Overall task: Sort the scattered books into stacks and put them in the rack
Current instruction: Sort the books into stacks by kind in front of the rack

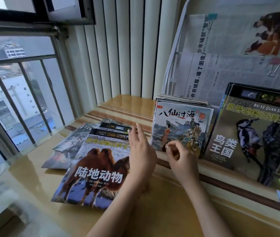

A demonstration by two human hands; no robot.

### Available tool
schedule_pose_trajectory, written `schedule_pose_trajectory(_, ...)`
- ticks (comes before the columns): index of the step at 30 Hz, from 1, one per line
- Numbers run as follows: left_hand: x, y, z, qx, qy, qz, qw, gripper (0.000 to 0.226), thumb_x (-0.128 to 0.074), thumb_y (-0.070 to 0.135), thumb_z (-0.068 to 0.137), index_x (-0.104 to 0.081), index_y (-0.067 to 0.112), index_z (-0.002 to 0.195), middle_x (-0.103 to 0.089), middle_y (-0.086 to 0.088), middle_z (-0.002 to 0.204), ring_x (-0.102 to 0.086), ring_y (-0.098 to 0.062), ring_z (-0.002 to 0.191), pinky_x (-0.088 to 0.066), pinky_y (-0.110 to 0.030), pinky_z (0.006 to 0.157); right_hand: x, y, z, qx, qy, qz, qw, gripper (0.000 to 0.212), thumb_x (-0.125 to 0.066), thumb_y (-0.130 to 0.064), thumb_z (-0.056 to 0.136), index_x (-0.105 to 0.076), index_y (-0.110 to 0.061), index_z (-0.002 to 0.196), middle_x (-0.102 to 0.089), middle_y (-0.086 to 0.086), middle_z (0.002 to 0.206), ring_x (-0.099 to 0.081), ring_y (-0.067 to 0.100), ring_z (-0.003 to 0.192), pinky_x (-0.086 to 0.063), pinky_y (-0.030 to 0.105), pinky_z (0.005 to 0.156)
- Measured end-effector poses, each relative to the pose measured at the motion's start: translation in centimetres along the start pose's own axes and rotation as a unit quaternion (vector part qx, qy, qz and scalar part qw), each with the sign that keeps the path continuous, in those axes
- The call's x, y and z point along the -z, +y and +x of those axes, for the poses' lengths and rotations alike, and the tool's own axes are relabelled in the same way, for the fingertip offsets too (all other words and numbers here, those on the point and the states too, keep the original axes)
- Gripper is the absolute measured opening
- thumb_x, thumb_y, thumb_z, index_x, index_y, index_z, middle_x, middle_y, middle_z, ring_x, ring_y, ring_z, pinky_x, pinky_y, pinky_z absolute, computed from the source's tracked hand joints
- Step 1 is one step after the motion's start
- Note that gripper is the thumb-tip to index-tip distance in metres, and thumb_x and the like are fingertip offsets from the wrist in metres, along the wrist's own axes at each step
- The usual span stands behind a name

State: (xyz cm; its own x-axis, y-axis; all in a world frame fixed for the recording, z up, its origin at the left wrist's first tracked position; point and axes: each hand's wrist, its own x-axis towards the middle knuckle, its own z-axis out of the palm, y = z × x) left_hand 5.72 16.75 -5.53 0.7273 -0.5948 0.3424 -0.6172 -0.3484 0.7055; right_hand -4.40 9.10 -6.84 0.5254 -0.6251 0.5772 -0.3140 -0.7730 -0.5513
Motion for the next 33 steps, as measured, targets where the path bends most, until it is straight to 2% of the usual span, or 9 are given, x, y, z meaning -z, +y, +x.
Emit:
schedule_pose_trajectory(3,4.4,-3.1,0.3,0.098,0.039,0.145,0.984,0.077,-0.044,0.024,0.092,0.003,0.01,0.151,-0.002,-0.016,0.158,0.003,-0.033,0.145,-0.001,-0.049,0.117,-1.2,-3.5,-0.7,-0.023,-0.074,0.027,0.997,0.026,-0.047,-0.037,0.095,-0.067,-0.019,0.094,-0.067,-0.003,0.086,-0.06,0.012,0.078,-0.051,0.027,0.066)
schedule_pose_trajectory(6,8.5,-6.9,0.1,0.249,0.006,0.2,0.948,0.08,-0.047,0.042,0.09,-0.006,0.006,0.149,-0.01,-0.023,0.155,-0.006,-0.042,0.142,-0.003,-0.061,0.114,-3.0,-6.9,-2.0,-0.039,-0.204,-0.025,0.978,0.059,-0.032,-0.058,0.093,-0.061,-0.016,0.123,-0.058,-0.001,0.127,-0.048,0.018,0.12,-0.038,0.031,0.101)
schedule_pose_trajectory(9,10.1,-8.4,-1.0,0.215,0.009,0.184,0.959,0.071,-0.051,0.043,0.088,-0.027,0.002,0.141,-0.037,-0.025,0.143,-0.033,-0.04,0.132,-0.028,-0.048,0.108,-4.5,-8.5,-3.2,-0.08,-0.265,-0.054,0.96,0.081,-0.031,-0.069,0.087,-0.038,-0.012,0.143,-0.031,0.004,0.152,-0.026,0.021,0.14,-0.021,0.038,0.115)
schedule_pose_trajectory(12,11.3,-7.6,-2.1,0.176,0.076,0.073,0.979,0.052,-0.061,0.025,0.083,-0.043,0.003,0.127,-0.056,-0.021,0.123,-0.049,-0.037,0.116,-0.039,-0.041,0.094,-4.8,-8.5,-3.5,-0.096,-0.257,-0.046,0.96,0.086,-0.045,-0.067,0.083,-0.031,-0.011,0.146,-0.031,0.007,0.152,-0.03,0.023,0.139,-0.027,0.035,0.113)
schedule_pose_trajectory(16,13.8,-6.5,-2.2,0.206,0.102,-0.16,0.96,0.041,-0.072,0.006,0.076,-0.046,0.014,0.107,-0.056,-0.003,0.099,-0.058,-0.021,0.089,-0.047,-0.028,0.068,-3.4,-8.8,-3.7,-0.141,-0.213,0.116,0.96,0.069,-0.068,-0.032,0.085,-0.031,-0.021,0.142,-0.055,-0.005,0.118,-0.053,0.008,0.1,-0.039,0.006,0.064)
schedule_pose_trajectory(18,14.4,-6.3,-2.0,0.24,0.063,-0.271,0.93,0.041,-0.071,0.001,0.077,-0.051,0.013,0.111,-0.06,-0.005,0.094,-0.062,-0.02,0.078,-0.053,-0.032,0.066,-2.5,-8.7,-3.4,-0.164,-0.197,0.199,0.946,0.065,-0.066,-0.017,0.087,-0.032,-0.022,0.142,-0.047,-0.009,0.127,-0.047,0.005,0.107,-0.036,0.0,0.072)
schedule_pose_trajectory(21,13.7,-6.1,-2.2,0.272,-0.022,-0.295,0.916,0.038,-0.071,0.01,0.08,-0.055,0.008,0.115,-0.065,-0.014,0.099,-0.067,-0.025,0.076,-0.058,-0.033,0.062,-1.4,-8.0,-3.4,-0.187,-0.151,0.267,0.933,0.057,-0.066,-0.012,0.086,-0.04,-0.028,0.135,-0.045,-0.008,0.131,-0.046,0.008,0.116,-0.037,0.02,0.092)
schedule_pose_trajectory(28,11.6,-3.9,-2.6,0.25,-0.052,-0.392,0.884,0.052,-0.056,0.007,0.09,-0.043,0.018,0.139,-0.059,-0.016,0.123,-0.068,-0.025,0.078,-0.056,-0.031,0.053,1.7,-6.5,-2.8,-0.279,-0.112,0.3,0.906,0.076,-0.07,-0.031,0.082,-0.025,-0.026,0.143,-0.049,0.009,0.133,-0.053,0.023,0.117,-0.047,0.043,0.098)
schedule_pose_trajectory(33,8.7,-0.3,-3.2,0.209,-0.081,-0.42,0.88,0.052,-0.054,0.01,0.094,-0.037,0.019,0.142,-0.061,-0.01,0.115,-0.069,-0.016,0.067,-0.052,-0.024,0.046,5.7,-4.2,-3.6,-0.312,-0.134,0.278,0.898,0.078,-0.07,-0.051,0.075,-0.038,-0.02,0.14,-0.041,0.002,0.145,-0.044,0.018,0.127,-0.038,0.039,0.105)
